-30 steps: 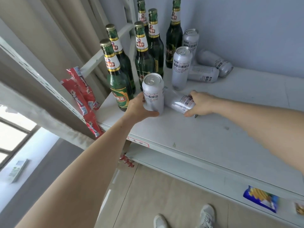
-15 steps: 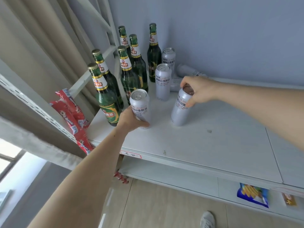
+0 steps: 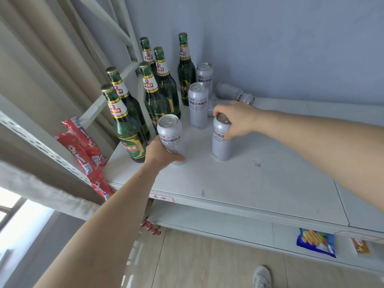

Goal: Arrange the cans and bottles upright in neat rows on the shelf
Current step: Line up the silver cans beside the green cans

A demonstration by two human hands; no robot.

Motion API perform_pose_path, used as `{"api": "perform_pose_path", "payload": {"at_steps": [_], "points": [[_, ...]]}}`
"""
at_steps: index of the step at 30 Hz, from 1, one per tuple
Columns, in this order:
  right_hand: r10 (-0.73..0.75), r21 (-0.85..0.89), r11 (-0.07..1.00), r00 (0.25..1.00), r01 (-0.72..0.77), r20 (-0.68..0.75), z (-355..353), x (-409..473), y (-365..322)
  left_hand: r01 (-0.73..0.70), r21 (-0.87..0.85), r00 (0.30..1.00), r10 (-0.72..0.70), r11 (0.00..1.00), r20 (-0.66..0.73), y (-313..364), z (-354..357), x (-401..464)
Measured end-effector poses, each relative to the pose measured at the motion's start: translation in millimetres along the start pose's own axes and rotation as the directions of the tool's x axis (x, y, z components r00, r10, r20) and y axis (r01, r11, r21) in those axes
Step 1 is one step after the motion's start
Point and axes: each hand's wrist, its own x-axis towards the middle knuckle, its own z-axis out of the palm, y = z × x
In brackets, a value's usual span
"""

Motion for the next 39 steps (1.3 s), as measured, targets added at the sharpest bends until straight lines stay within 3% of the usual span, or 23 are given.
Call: {"api": "perform_pose_path", "payload": {"at_steps": [11, 21, 28, 39], "points": [[0.133, 0.084, 0.987, 0.991, -0.135, 0.023, -13.7, -9.5, 8.2, -0.021, 0.115, 0.999, 0.015, 0.993, 0.049, 27.4, 3.6, -8.6], [0.289, 0.146, 0.948, 0.957, -0.284, -0.013, -46.5, -76.1, 71.2, -0.131, 0.158, 0.981, 0.105, 0.979, 0.163, 87.6, 41.9, -17.1], [0.441, 0.220, 0.880, 0.897, -0.422, -0.042, -60.4, -159.4, 144.3, -0.268, 0.170, 0.931, 0.210, 0.948, 0.300, 162.6, 108.7, -33.0], [0.603, 0.152, 0.795, 0.793, -0.588, -0.090, -87.5, -296.9, 294.5, -0.409, 0.086, 0.852, 0.346, 0.909, 0.393, 301.9, 252.3, -106.5]]}}
